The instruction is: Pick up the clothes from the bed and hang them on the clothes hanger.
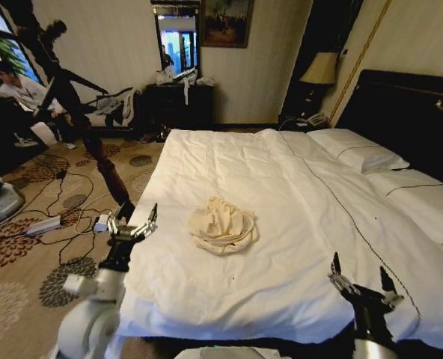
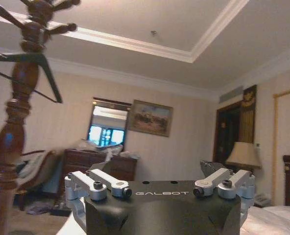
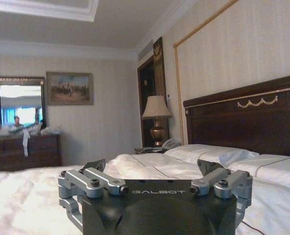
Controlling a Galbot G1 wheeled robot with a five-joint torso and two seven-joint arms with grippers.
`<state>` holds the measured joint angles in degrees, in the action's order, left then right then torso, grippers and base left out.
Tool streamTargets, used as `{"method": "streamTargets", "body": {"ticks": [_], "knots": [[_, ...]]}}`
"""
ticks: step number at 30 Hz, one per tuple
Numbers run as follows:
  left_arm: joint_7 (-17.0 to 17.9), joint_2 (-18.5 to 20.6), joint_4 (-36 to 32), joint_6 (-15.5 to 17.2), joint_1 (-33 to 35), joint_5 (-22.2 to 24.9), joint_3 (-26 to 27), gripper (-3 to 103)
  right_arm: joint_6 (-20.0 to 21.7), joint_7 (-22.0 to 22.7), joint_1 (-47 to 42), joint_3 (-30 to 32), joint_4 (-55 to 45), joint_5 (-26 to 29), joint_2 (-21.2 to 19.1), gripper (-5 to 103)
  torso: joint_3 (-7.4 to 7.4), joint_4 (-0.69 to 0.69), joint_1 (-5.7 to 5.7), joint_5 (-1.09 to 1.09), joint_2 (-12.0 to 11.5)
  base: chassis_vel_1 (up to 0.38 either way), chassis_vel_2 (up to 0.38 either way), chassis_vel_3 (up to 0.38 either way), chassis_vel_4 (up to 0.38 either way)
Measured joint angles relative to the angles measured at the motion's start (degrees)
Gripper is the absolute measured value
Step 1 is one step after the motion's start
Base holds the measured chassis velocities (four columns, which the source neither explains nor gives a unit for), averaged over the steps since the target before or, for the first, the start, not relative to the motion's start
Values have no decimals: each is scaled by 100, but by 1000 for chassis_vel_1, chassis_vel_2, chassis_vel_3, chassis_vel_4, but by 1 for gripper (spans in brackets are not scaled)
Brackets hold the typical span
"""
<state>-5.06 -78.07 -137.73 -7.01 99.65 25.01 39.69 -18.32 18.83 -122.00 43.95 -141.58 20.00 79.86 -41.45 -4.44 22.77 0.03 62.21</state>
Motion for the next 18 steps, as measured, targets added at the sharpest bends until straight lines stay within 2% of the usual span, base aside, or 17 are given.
{"method": "streamTargets", "body": {"ticks": [3, 8, 11, 14, 16, 18], "knots": [[-54, -322, 8, -159, 110, -369, 73, 100, 162, 268, 398, -76, -44, 174, -338, 100, 0, -1, 0, -3, 0, 0, 0, 0, 0], [-78, -566, 105, -188, 113, -707, 58, 100, 308, 309, 883, -159, 220, 232, -461, 100, 0, -1, 0, -1, -1, 0, 0, 0, 0], [-72, -487, 71, -129, 106, -641, 124, 100, 472, 350, 913, -176, 164, 559, -580, 100, 0, -3, 0, 0, -1, 0, 0, 0, 0], [-43, -328, -138, 104, 98, -80, 206, 100, 799, 503, 838, -78, -140, 1374, -865, 100, 0, -3, 0, -3, 0, 0, 0, 0, 0], [-35, -320, -98, 128, 77, -31, 204, 100, 846, 528, 866, -23, -159, 1450, -922, 100, 0, -2, 0, -1, 0, 0, 0, 0, 0], [-34, -401, 196, 61, 0, -322, 136, 100, 827, 485, 1005, 34, -124, 1220, -951, 100, 0, -2, 0, -4, -1, 0, 0, 0, 0]]}}
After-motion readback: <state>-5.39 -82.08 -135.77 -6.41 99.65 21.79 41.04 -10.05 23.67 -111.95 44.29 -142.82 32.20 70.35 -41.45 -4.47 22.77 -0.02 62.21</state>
